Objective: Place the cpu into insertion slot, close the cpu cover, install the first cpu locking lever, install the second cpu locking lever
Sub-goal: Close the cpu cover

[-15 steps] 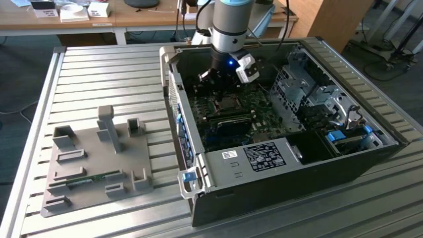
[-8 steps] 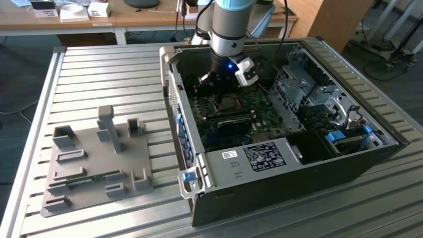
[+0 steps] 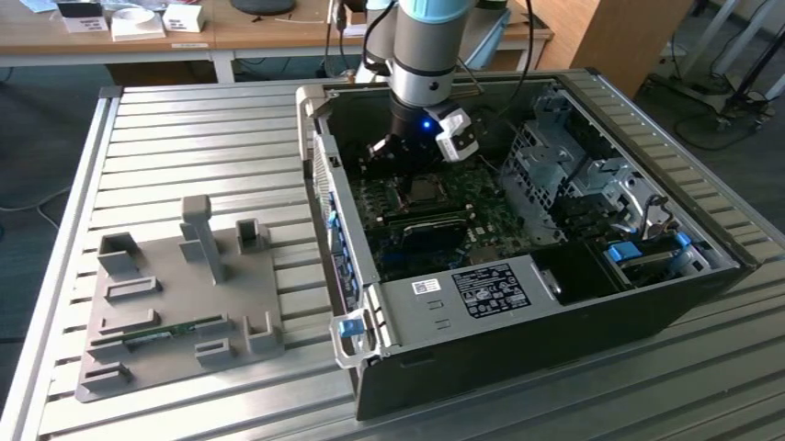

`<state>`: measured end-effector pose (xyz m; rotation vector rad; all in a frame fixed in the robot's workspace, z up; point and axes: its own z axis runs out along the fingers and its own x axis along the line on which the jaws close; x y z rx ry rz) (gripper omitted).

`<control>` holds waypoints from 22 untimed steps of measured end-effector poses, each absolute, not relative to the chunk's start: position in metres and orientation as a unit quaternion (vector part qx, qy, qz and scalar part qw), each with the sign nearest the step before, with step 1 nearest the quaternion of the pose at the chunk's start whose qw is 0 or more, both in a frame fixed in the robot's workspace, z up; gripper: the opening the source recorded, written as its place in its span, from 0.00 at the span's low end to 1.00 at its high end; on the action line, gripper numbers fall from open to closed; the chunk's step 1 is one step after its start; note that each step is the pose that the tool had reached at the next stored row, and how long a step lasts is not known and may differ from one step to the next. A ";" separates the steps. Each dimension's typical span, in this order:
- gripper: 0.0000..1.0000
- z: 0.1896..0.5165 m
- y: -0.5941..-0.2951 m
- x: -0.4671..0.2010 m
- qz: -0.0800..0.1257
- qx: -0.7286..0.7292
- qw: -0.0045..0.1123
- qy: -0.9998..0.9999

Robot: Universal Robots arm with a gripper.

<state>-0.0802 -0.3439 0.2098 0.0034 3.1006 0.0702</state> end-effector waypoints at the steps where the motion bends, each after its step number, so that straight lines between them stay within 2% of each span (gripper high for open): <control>1: 0.11 0.210 -0.344 -0.080 0.023 0.001 0.020 1.000; 22: 0.11 0.206 -0.344 -0.080 0.023 0.001 0.020 1.000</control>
